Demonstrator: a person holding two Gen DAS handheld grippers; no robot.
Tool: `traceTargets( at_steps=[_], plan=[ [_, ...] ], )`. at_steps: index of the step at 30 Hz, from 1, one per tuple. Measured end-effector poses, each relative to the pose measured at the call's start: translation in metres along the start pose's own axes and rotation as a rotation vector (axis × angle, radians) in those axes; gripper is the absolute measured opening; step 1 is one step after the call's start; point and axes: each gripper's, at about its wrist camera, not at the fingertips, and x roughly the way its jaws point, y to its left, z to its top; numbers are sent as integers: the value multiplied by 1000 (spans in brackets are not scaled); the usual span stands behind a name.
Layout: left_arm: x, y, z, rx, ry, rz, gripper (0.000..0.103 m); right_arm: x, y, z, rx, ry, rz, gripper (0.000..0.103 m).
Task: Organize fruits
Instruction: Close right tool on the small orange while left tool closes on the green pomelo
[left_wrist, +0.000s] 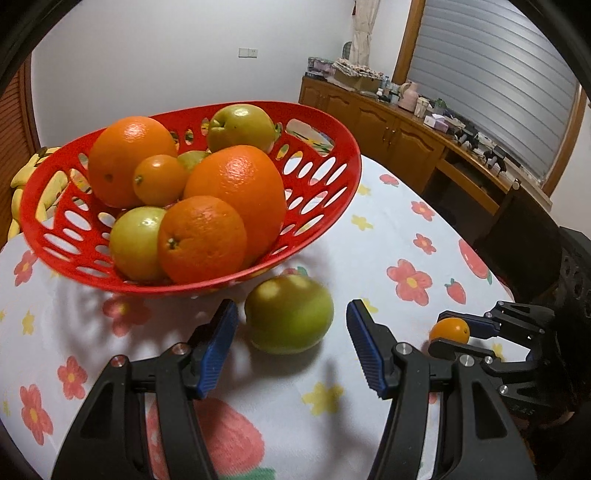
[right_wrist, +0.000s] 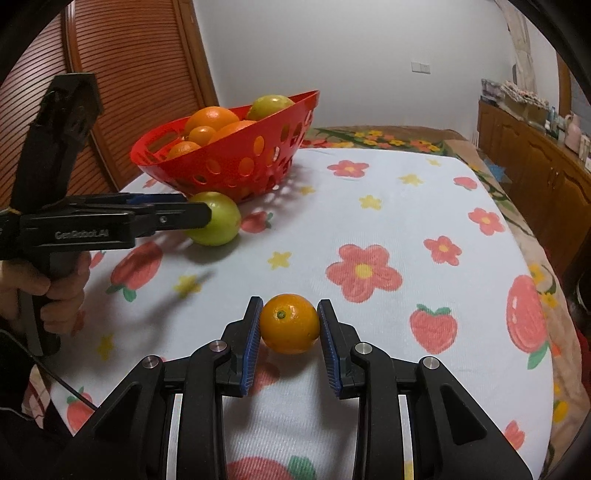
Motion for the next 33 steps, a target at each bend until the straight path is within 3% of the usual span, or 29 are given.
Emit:
traceTargets(
  at_steps=[20, 23, 33],
  plan=[
    [26, 3, 0, 8, 62, 5, 61, 3, 0, 0, 7, 10, 12, 29],
    [23, 3, 0, 12, 34, -28, 55, 3, 0, 0, 7, 10, 12, 29],
    [-5, 6, -8, 1, -14, -31, 55, 3, 1, 0, 9, 11, 10, 29]
  ],
)
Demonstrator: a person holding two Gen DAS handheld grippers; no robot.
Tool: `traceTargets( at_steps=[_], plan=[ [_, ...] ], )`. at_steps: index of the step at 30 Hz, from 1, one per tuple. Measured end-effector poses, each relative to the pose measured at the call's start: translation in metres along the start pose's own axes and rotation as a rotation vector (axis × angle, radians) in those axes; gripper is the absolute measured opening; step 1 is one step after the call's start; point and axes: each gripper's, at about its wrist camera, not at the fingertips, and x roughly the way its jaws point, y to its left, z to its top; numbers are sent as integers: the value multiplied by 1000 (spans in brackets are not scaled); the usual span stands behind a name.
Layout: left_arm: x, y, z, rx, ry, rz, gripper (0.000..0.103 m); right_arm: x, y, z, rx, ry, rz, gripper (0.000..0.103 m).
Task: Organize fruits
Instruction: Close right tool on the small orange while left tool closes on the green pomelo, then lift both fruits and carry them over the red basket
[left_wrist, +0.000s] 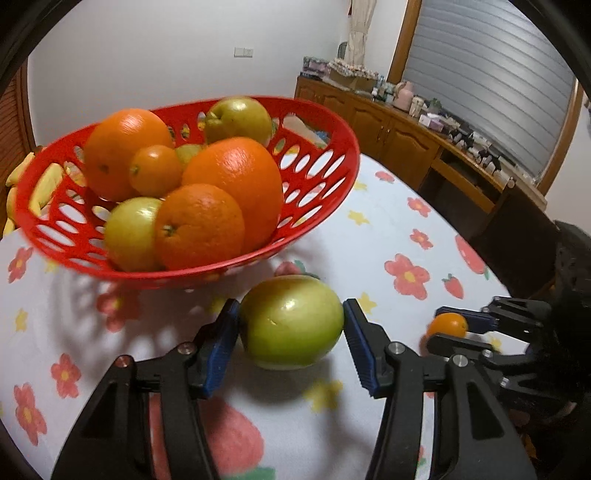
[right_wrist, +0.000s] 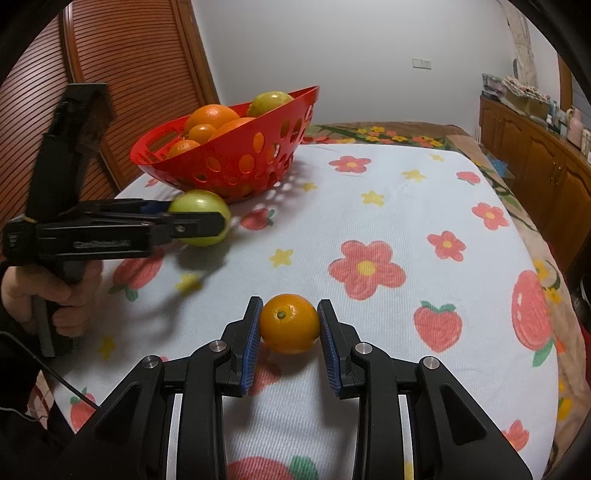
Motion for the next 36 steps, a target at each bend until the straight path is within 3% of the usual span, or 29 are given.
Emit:
traceTargets(
  at_steps=[12, 16, 27, 36],
  plan=[
    [-71, 3, 3, -16, -143, -14, 55, 0, 5, 4, -21, 6, -9, 29],
    [-88, 6, 10, -9, -180, 6, 55, -12, 8, 16, -38, -31, -9, 29],
    [-104, 14, 17, -15, -233, 46, 55, -42, 20, 68, -97, -127, -5, 29],
    [-101, 24, 20, -36, -244, 65, 55, -28, 35, 114, -144, -152, 1, 29]
  ],
)
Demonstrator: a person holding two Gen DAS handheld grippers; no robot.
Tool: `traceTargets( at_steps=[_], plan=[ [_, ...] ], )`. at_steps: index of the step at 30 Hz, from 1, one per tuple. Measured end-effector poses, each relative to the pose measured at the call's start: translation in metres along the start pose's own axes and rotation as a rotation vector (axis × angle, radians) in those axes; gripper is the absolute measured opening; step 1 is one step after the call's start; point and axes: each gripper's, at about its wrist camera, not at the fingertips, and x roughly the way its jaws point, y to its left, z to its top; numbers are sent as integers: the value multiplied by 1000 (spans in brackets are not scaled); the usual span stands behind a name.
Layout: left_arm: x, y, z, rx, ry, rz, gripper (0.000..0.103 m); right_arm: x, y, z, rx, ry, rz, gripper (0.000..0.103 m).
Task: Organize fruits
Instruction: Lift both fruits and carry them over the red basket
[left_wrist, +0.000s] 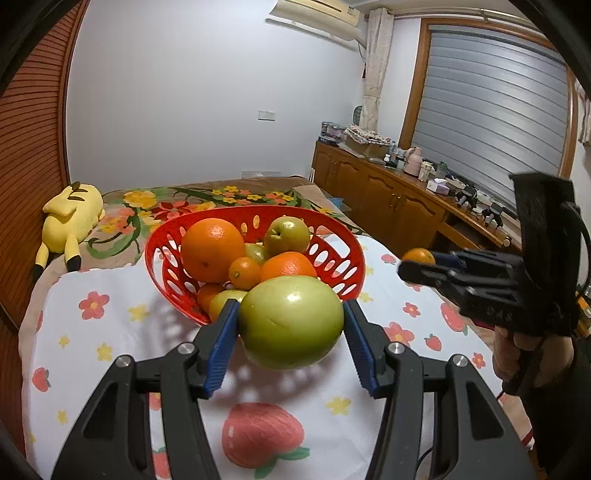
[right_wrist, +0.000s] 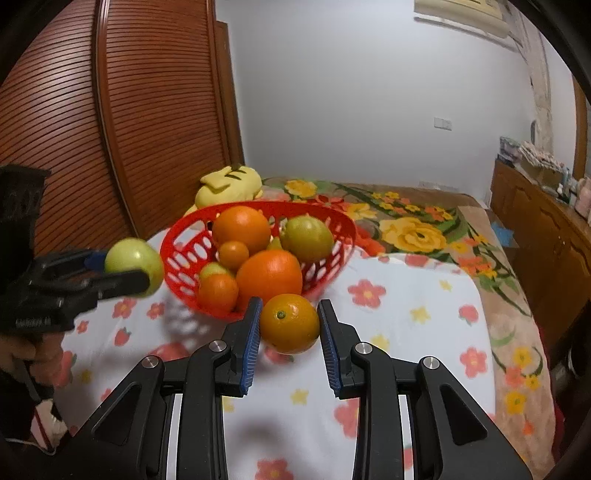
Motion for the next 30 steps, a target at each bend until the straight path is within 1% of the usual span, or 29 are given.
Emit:
traceTargets(
  at_steps=[4, 9, 12, 17, 22, 24, 27, 30],
  plan=[
    [2, 6, 1, 0, 3, 14, 55, 19, 2, 15, -25, 21, -9, 29],
    [5, 15, 0, -7, 12, 34, 55, 44, 1, 25, -30, 55, -11, 29],
    [7, 21, 0, -12, 16, 48, 55, 56, 2, 30, -34, 79, -2, 29],
    [13, 33, 3, -27, 21, 71, 55, 68, 7, 42, -61, 93, -22, 29],
    [21, 44, 7, -25, 33, 97, 55, 80, 10, 45, -68, 111, -27, 30],
    [24, 48, 10, -32, 36, 96, 55, 84, 11, 45, -72, 120, -29, 30],
    [28, 51, 16, -26, 38, 118, 55, 88, 8, 45, -70, 128, -34, 30],
    [32, 53, 22, -23, 38, 118, 55, 92, 5, 43, -57, 132, -40, 30]
  ],
)
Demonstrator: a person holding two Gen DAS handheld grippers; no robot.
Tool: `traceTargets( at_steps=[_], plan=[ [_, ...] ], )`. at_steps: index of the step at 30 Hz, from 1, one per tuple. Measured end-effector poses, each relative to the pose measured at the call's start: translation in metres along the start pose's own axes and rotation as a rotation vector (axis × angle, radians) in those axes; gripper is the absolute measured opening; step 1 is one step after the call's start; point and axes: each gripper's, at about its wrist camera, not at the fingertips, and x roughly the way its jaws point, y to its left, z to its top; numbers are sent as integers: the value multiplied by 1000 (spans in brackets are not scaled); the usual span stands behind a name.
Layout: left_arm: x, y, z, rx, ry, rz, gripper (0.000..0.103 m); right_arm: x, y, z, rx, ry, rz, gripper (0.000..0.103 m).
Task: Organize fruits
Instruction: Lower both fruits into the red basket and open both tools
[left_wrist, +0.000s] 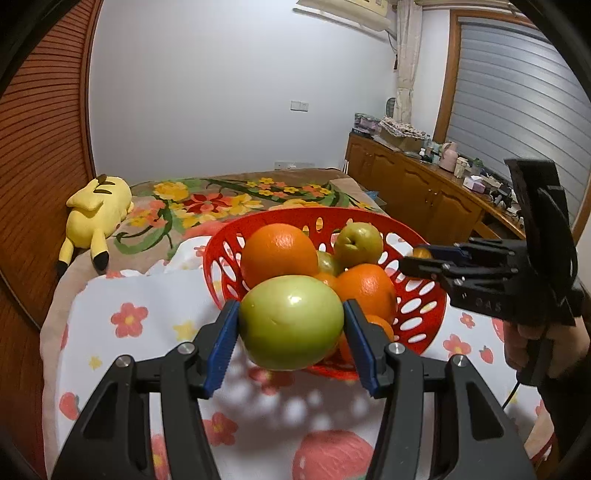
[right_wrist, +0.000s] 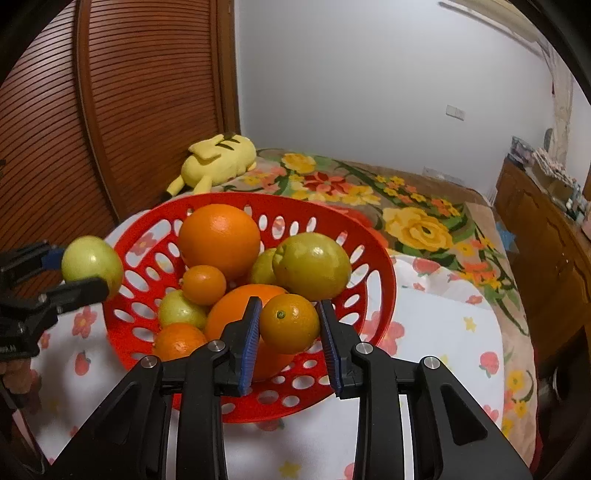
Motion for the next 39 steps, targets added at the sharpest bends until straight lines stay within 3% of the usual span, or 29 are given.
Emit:
traceTargets(
  at_steps=[19, 39],
  plan=[
    [35, 2, 10, 6, 53, 34, 55, -21, 10, -7, 17, -57, 61, 37],
    [42, -5, 8, 34, 70, 51, 56, -18, 18, -21, 13, -43, 79, 38]
  ],
)
